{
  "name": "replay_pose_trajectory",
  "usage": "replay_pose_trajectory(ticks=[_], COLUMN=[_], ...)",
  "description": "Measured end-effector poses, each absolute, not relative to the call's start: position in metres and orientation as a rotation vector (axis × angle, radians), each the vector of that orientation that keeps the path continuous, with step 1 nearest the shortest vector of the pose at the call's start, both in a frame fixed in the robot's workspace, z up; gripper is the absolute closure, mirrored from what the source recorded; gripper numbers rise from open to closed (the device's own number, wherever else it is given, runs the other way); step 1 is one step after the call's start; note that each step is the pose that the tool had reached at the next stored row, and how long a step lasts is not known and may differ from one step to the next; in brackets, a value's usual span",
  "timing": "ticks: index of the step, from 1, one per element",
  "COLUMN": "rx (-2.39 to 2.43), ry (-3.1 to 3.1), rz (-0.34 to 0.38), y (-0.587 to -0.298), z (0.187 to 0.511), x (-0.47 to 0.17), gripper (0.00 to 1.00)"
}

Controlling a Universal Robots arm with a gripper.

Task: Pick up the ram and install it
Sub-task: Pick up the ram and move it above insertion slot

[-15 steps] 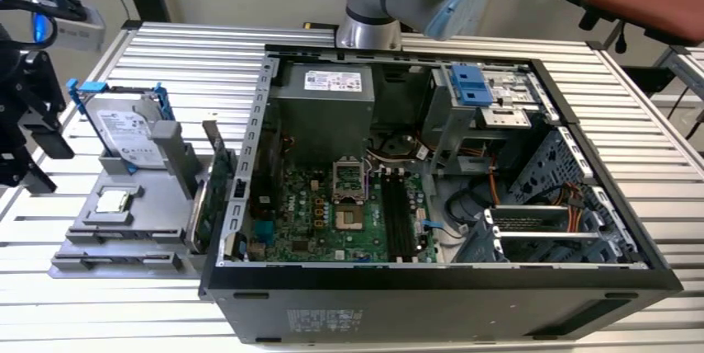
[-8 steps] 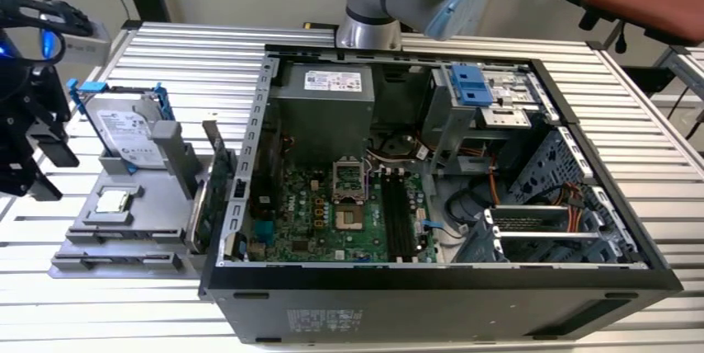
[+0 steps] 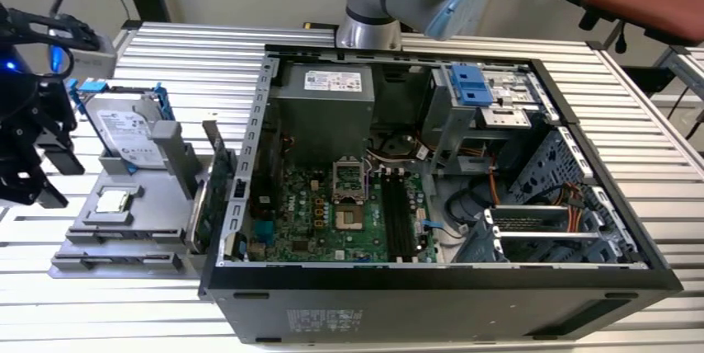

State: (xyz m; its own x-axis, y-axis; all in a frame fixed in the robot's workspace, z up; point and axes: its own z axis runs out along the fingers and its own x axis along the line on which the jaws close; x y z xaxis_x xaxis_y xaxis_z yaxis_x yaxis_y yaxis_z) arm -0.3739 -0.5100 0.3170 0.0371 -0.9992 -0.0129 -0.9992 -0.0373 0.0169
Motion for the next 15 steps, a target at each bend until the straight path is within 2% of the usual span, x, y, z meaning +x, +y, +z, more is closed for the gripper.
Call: replay_pose_trajectory(ticks=[15], rx=[2.255], ry=[-2.183], rz=[-0.033], y=[-0.518], z=[0.291], x=[-0.374], gripper=[0.00])
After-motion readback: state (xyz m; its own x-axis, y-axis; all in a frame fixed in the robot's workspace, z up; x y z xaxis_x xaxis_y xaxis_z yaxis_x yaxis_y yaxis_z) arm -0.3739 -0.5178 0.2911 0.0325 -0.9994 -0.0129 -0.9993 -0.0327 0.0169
